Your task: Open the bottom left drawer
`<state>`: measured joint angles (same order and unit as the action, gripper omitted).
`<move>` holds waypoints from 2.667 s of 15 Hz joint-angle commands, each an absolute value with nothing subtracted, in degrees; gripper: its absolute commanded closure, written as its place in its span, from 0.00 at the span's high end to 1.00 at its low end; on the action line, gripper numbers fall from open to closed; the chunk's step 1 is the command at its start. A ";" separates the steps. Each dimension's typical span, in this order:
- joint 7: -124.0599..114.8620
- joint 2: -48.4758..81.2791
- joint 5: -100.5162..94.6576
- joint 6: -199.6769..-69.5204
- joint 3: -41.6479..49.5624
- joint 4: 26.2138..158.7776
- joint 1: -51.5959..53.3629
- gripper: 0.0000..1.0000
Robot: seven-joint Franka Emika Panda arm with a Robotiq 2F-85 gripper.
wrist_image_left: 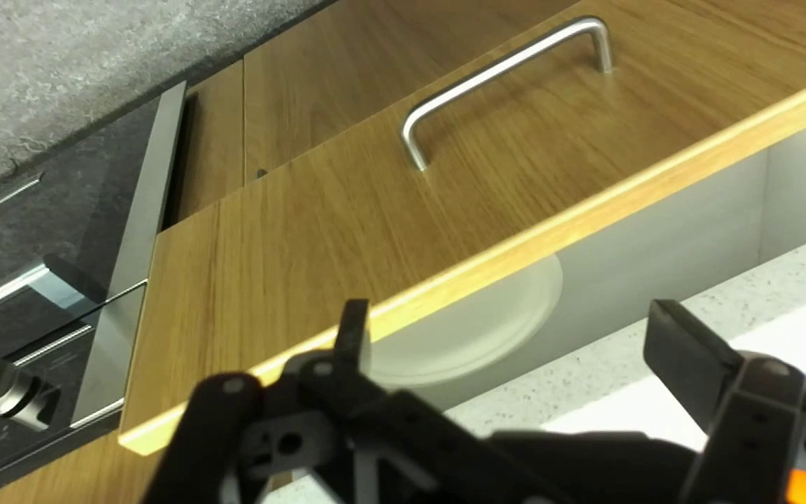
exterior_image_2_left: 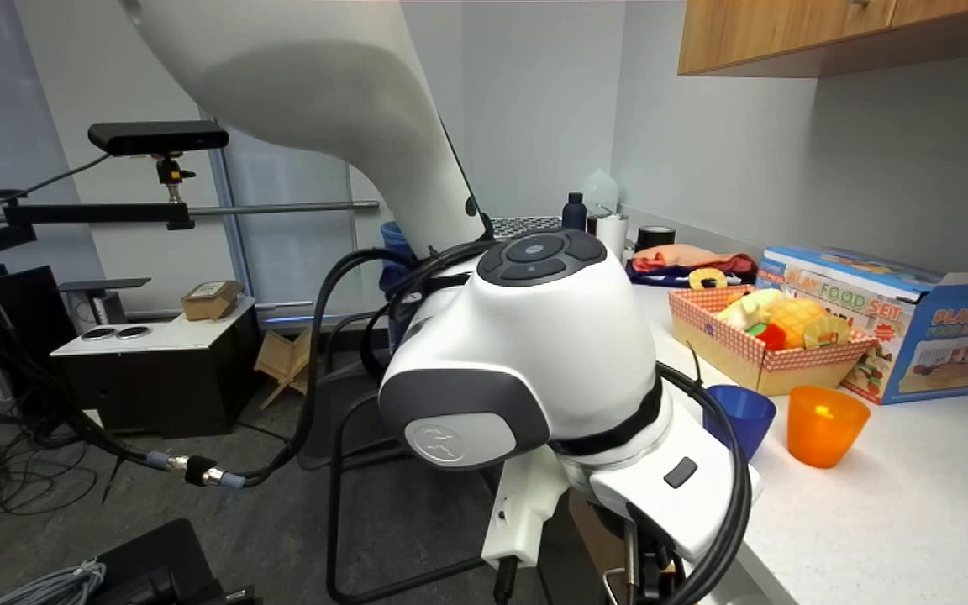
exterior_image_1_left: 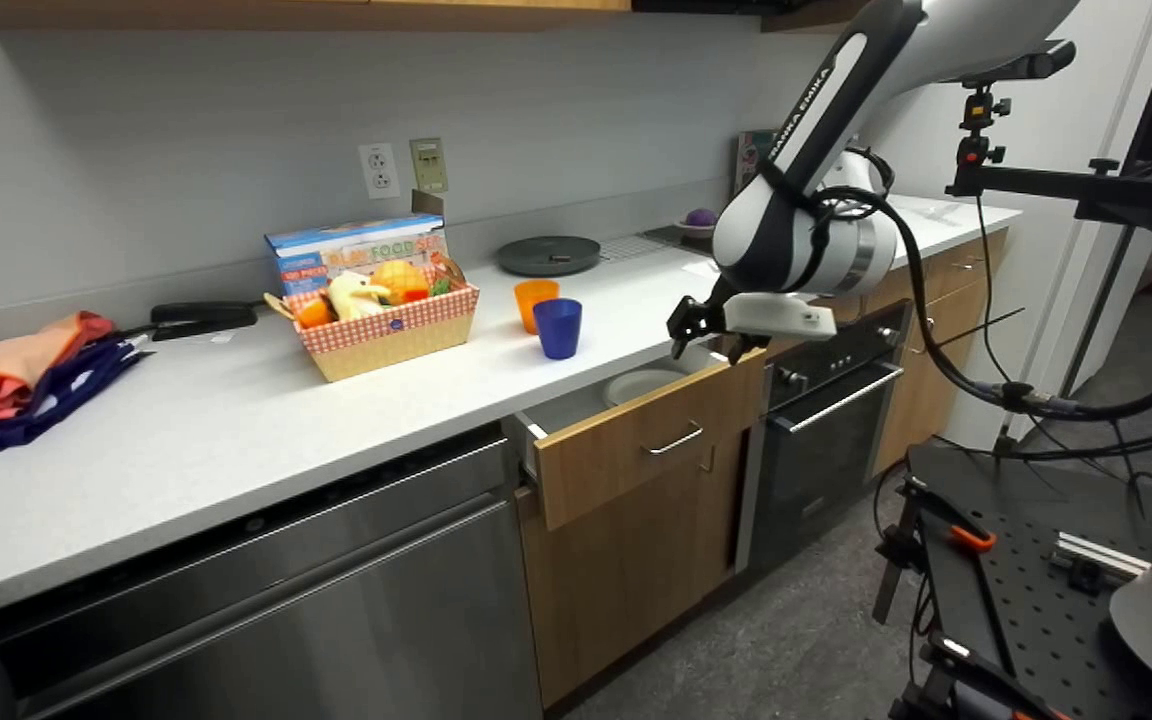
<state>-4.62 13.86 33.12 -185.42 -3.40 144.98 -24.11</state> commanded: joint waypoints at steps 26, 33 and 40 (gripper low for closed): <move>-9.66 30.04 16.31 -164.67 8.40 123.05 -14.61 1.00; -11.02 27.53 15.25 -157.14 9.80 126.36 -12.91 1.00; -12.15 23.39 13.63 -146.77 11.67 130.74 -11.64 1.00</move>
<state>-10.02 26.65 16.09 -150.78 10.20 127.47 -12.88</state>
